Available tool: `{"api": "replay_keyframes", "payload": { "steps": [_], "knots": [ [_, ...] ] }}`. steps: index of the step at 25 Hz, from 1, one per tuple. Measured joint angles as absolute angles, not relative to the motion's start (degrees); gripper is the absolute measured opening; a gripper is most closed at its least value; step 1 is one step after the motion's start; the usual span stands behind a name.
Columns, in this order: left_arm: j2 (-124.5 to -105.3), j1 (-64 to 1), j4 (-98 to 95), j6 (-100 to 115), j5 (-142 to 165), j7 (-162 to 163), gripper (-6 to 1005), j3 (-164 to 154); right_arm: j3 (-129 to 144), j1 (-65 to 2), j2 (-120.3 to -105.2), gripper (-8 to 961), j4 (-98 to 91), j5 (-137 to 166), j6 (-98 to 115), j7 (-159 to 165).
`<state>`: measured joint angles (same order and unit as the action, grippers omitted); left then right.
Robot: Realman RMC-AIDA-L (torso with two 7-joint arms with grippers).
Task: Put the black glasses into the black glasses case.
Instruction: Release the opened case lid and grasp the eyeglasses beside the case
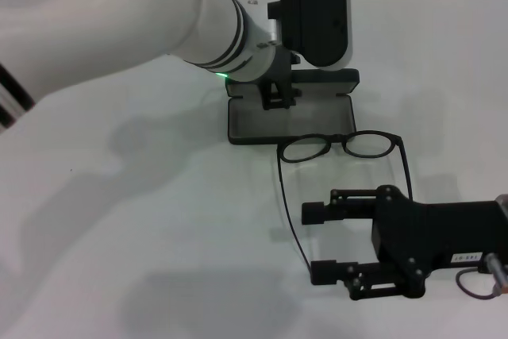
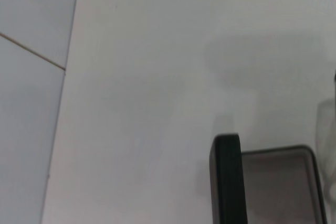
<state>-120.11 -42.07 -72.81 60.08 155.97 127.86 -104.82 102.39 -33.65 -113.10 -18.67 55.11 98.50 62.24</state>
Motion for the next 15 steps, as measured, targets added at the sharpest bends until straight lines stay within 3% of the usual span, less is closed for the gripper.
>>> {"api": "replay_keyframes", "payload": {
  "steps": [6, 11, 14, 15],
  "knots": [
    [-120.09, -37.0, -87.6, 66.0, 155.8, 131.8, 426, -101.4, 99.0, -33.7, -110.6, 670, -21.5, 55.4, 98.6, 64.3],
    [-119.99, -27.6, -103.8, 65.9, 144.2, 133.6, 423, -92.8, 94.7, -33.5, -107.45, 670, -31.1, 61.7, 95.9, 70.7],
    [-119.91, -23.3, -107.0, 65.9, 133.1, 130.8, 421, -86.8, 86.9, -33.2, -106.68, 670, -40.8, 74.2, 93.9, 81.0],
    [-119.86, -18.7, -107.5, 66.5, 119.9, 125.7, 420, -80.9, 85.2, -33.1, -106.81, 670, -43.4, 77.3, 93.7, 83.7]
  ]
}}
